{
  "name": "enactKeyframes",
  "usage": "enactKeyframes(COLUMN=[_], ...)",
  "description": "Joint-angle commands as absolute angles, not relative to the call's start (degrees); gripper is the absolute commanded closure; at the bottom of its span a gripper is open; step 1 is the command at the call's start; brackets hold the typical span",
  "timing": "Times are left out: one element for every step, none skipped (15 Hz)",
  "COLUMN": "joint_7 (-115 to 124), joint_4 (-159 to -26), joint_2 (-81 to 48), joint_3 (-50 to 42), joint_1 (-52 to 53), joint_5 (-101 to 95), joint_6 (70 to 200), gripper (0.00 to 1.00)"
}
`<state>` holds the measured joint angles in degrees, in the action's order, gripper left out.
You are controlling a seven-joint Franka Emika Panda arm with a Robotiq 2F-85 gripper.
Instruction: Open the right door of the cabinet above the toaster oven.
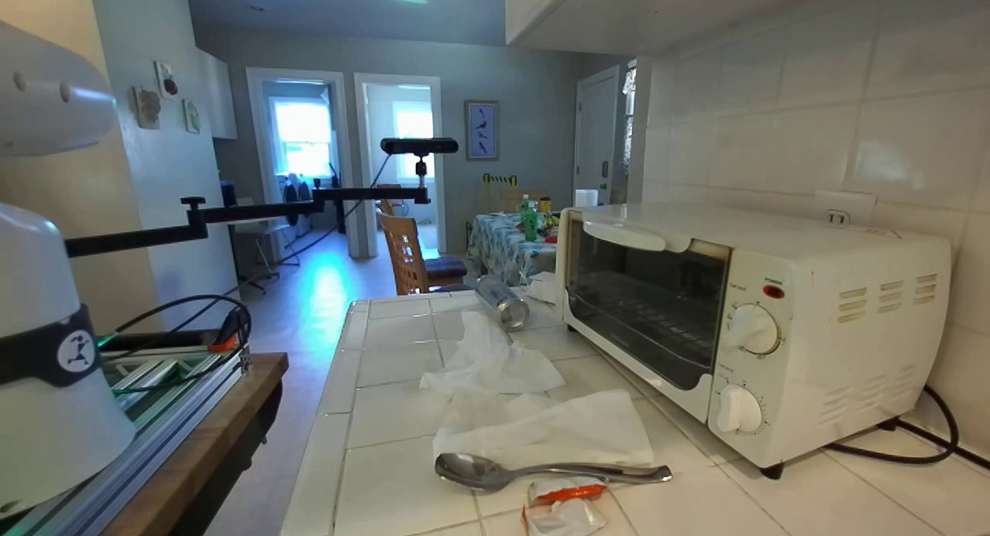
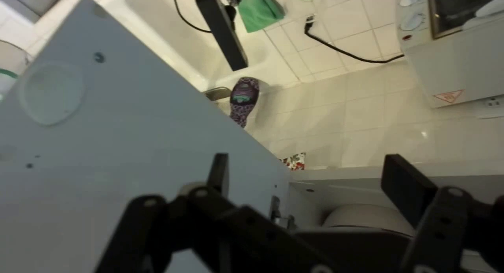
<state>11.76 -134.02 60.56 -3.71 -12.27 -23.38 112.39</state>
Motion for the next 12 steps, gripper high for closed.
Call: enactKeyframes(joint_7=[11.5, 11.4, 11.3, 11.1, 10.8, 10.7, 10.4, 10.1, 9.9, 11.0, 10.9, 10.9], joint_4=[-131.6, -131.1, -130.7, -130.3, -130.1, -129.7, -129.3, -128.9, -128.4, -130.6, -130.3, -130.0], joint_2=[56.9, 55.9, 55.1, 54.4, 53.8, 53.1, 52.6, 52.1, 51.6, 53.2, 52.8, 52.6], joint_3=[-4.6, -4.4, -4.4, -4.2, -4.2, -4.1, -4.1, -4.1, -4.1, -3.0, -3.0, -3.1], joint_1=[-9.7, -9.4, -8.8, -8.5, -8.0, -7.6, -7.3, -6.8, -6.6, -8.2, -8.0, -7.9], joint_5=[-16.1, -14.2, -12.1, -10.6, -9.1, -7.8, -6.7, -5.5, -4.8, -6.5, -6.0, -5.7], joint_6=[112.3, 111.7, 111.0, 110.8, 110.7, 110.4, 109.9, 109.2, 108.4, 111.0, 110.4, 110.1], gripper=[0.00, 0.00, 0.00, 0.00, 0.00, 0.00, 0.00, 0.00, 0.00, 0.00, 0.00, 0.00])
